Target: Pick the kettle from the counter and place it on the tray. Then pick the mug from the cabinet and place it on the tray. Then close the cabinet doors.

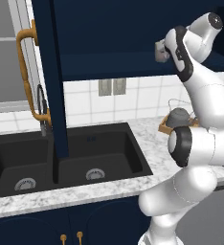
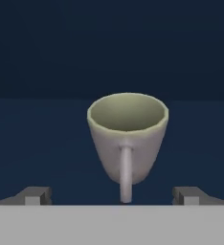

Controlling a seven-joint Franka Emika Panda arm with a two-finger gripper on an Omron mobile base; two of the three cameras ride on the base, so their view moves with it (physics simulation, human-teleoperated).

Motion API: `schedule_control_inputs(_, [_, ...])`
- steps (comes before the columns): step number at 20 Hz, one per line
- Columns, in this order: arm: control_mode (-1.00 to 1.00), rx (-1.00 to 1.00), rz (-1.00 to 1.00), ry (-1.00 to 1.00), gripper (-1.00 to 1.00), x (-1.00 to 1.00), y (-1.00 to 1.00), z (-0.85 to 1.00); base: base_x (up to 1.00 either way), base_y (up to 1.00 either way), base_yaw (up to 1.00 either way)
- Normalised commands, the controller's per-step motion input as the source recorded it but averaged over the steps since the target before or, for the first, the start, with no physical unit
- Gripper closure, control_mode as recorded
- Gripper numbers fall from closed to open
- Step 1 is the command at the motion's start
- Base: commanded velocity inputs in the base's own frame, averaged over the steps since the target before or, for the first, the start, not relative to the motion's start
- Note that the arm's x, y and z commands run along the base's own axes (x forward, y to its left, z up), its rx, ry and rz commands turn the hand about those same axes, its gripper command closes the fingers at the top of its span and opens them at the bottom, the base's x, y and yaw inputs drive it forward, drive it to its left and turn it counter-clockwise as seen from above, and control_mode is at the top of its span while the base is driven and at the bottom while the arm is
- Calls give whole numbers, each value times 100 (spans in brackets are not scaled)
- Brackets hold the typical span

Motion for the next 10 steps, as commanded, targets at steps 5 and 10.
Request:
schedule_control_inputs(5, [-100,0,0,3,-100,15,-3,0,0,0,0])
schedule_control_inputs(10, [-100,0,0,3,-100,15,-4,0,0,0,0])
